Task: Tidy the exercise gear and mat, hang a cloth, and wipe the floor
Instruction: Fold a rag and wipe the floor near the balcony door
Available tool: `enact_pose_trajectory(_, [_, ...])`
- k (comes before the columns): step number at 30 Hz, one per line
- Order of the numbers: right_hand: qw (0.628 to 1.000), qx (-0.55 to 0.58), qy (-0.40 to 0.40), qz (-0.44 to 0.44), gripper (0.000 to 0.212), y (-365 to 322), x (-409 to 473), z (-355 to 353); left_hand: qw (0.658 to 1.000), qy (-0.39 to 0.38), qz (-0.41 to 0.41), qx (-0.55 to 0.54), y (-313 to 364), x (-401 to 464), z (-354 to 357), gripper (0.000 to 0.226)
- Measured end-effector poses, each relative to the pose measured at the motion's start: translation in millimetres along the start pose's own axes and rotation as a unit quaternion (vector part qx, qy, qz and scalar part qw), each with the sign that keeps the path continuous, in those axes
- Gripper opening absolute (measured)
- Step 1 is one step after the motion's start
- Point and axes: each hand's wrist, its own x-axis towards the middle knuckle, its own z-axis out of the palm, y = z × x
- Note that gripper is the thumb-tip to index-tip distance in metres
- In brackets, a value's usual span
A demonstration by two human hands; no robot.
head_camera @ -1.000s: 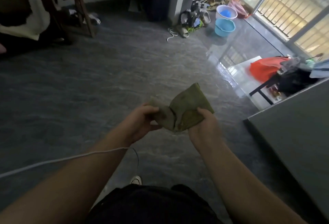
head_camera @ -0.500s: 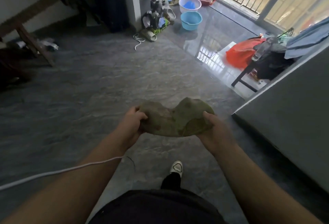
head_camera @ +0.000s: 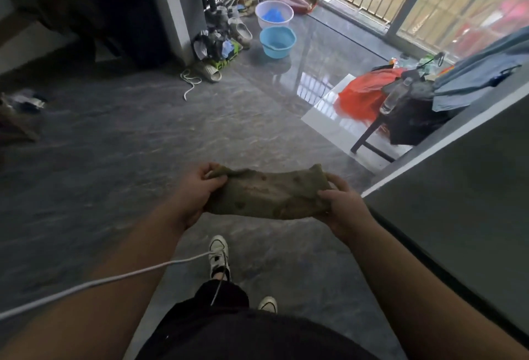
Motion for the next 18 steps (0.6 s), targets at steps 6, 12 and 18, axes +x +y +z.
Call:
enact_pose_trajectory(6, [0.997, -0.073, 0.028, -0.017, 0.036, -38.8, 67.3, 44.8, 0.997, 0.003, 0.034, 0.066, 34.7, 99.6, -17.5, 0.015])
enact_pose_trajectory(12, [0.968, -0.193, 0.122, -0.102, 0.014, -70.9, 137.7, 100.9, 0.994, 0.016, 0.062, 0.088, 78.4, 192.1, -35.8, 0.013])
enact_pose_trajectory(18, [0.958, -0.229, 0.138, -0.099, 0.029, -103.5, 192.9, 128.8, 0.984, -0.034, 0.059, 0.164, 112.7, 274.3, -45.2, 0.021])
